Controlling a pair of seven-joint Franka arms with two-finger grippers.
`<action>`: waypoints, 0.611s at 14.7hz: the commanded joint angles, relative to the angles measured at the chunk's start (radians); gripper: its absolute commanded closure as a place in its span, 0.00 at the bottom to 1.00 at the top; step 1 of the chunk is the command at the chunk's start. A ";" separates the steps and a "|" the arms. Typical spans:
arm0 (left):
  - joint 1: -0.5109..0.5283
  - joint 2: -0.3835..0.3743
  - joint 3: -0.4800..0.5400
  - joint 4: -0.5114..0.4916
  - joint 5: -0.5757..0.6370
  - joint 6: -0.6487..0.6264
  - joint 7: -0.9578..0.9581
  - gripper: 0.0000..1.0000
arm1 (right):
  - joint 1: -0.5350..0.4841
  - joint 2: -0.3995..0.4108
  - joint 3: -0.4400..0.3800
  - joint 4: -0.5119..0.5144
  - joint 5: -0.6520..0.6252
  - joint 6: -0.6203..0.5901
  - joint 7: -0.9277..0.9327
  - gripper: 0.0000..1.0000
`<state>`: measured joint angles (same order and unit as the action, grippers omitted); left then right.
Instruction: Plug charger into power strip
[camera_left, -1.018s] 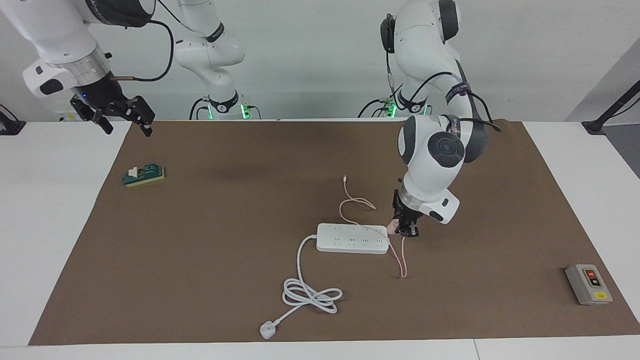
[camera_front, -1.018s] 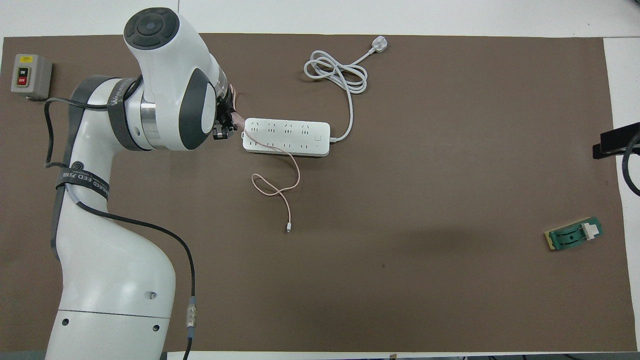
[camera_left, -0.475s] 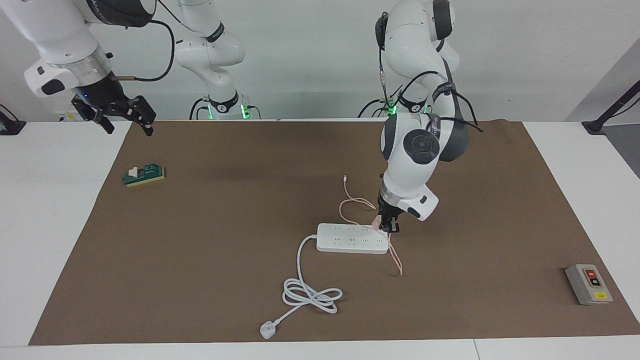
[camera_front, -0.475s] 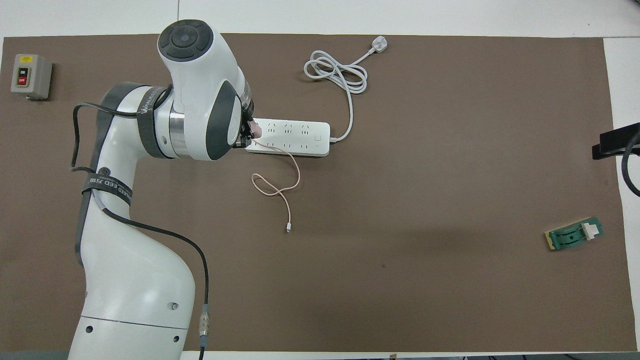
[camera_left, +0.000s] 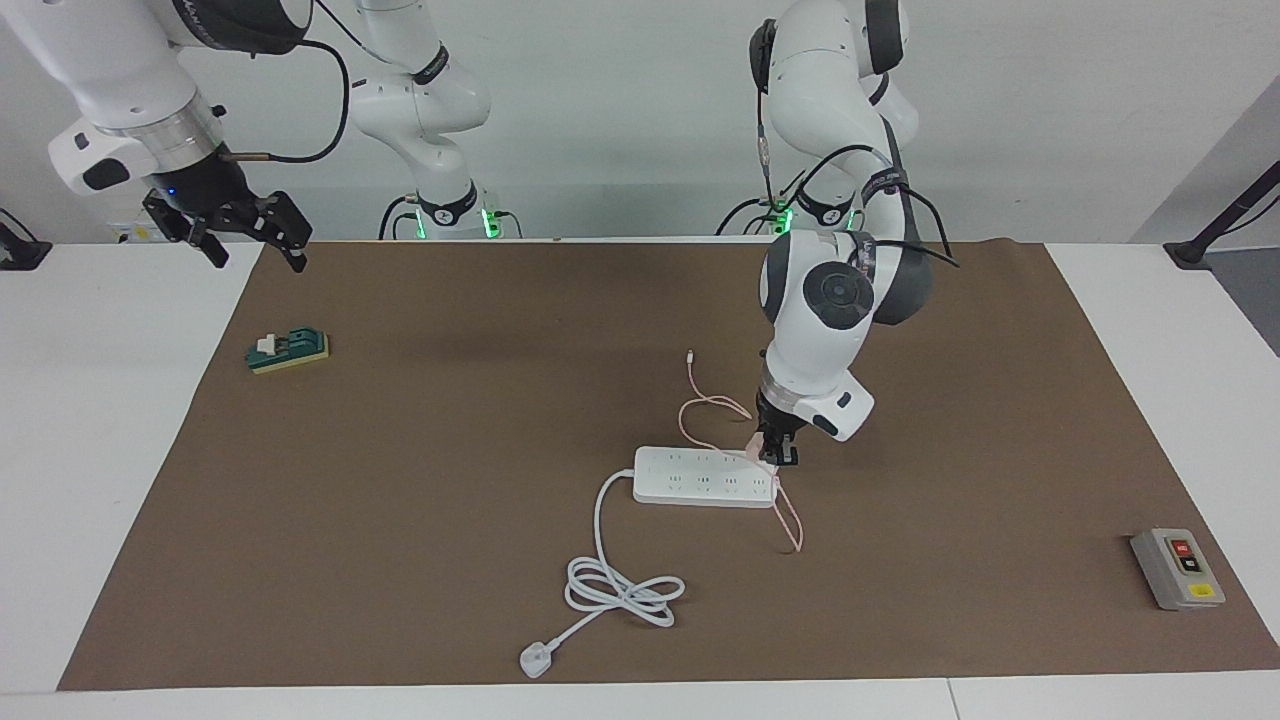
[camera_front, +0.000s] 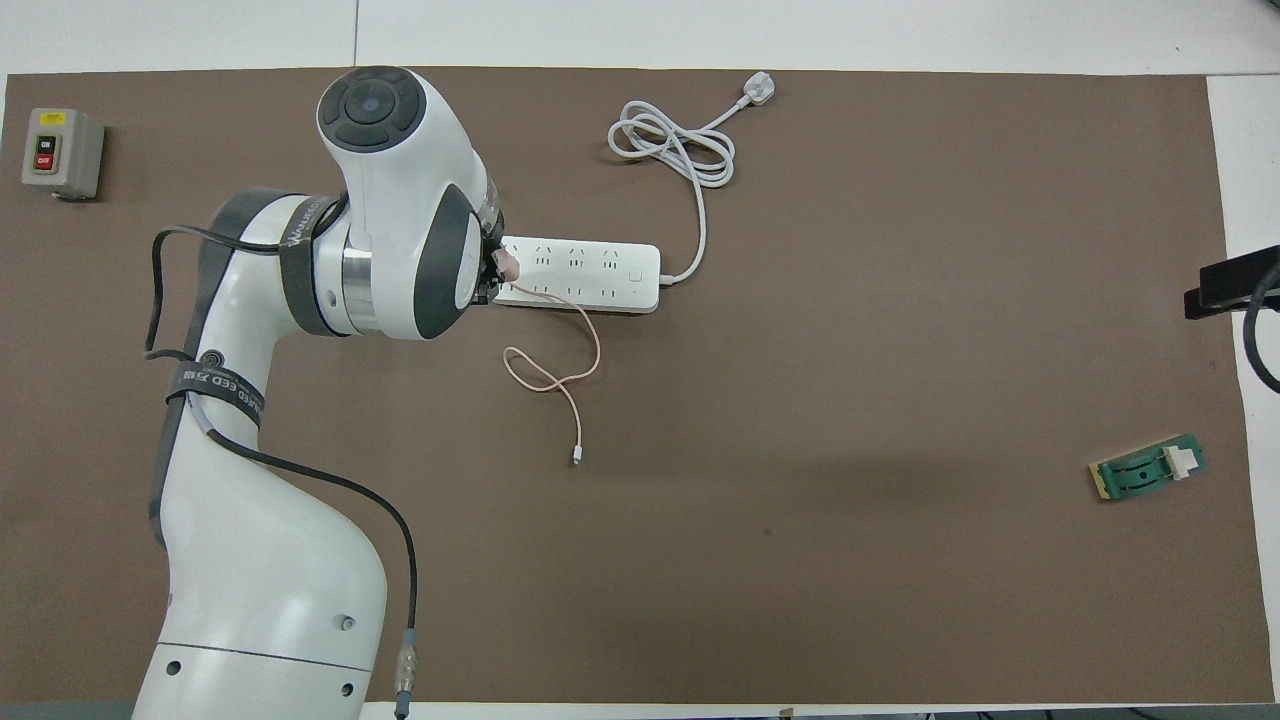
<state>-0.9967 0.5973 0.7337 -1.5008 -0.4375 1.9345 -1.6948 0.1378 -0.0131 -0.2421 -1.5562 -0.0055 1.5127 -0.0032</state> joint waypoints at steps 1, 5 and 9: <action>-0.040 -0.088 0.012 -0.119 0.043 0.061 0.020 1.00 | -0.007 -0.007 0.006 0.001 0.018 -0.016 0.012 0.00; -0.062 -0.106 0.013 -0.176 0.046 0.115 0.029 1.00 | -0.007 -0.007 0.006 0.001 0.018 -0.017 0.012 0.00; -0.066 -0.093 0.012 -0.177 0.057 0.129 0.029 1.00 | -0.007 -0.007 0.006 0.001 0.018 -0.017 0.012 0.00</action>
<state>-1.0403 0.5279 0.7336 -1.6358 -0.4104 2.0300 -1.6755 0.1378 -0.0131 -0.2421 -1.5562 -0.0055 1.5127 -0.0032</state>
